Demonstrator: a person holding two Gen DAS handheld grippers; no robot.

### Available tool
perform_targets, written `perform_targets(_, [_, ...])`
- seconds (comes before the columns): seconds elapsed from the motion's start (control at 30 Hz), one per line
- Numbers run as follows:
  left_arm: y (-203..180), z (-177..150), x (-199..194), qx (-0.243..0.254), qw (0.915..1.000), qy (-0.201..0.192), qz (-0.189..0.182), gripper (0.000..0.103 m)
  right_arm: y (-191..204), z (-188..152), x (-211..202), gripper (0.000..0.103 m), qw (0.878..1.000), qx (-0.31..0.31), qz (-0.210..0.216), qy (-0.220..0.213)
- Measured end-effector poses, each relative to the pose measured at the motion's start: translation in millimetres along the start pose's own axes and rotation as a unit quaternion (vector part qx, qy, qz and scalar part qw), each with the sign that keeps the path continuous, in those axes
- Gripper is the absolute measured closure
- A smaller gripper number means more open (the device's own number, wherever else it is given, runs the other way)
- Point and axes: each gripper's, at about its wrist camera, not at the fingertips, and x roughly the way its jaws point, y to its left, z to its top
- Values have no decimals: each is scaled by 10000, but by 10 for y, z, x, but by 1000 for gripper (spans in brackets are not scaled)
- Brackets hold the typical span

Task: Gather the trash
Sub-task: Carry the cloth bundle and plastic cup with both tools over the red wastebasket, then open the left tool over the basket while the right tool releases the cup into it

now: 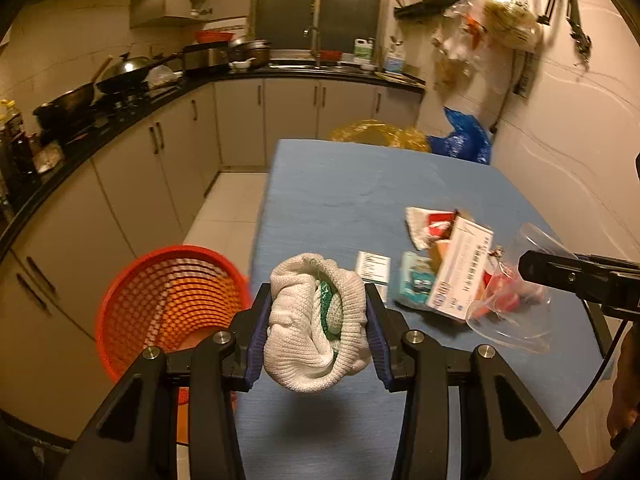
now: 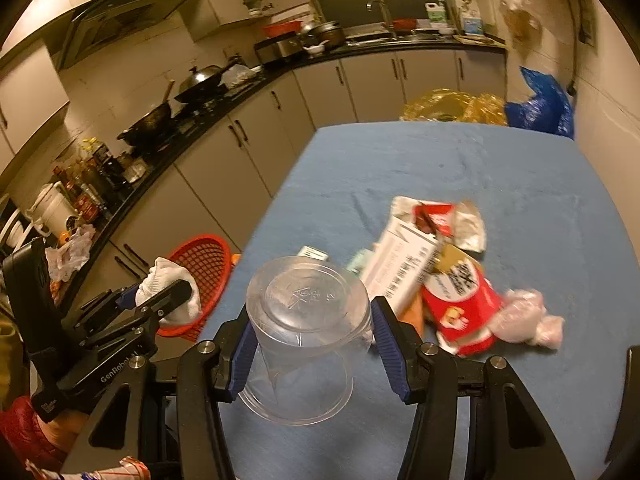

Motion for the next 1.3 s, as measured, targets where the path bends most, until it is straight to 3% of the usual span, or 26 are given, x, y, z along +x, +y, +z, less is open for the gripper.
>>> perform_targets(0.63, [1087,18,-231,-734,9918,-65,1040,61,1021,468,872,44,9935,-634,894,318])
perform_targets(0.93, [1287,25,-125,-862,9899,2,1122,61,1270,660,1187,44,9907,-814,1001,431])
perform_targets(1.3, [1435,-48,111,-921,9912,104,942,61,1451,887,1510,44,9901,-838,1022,480])
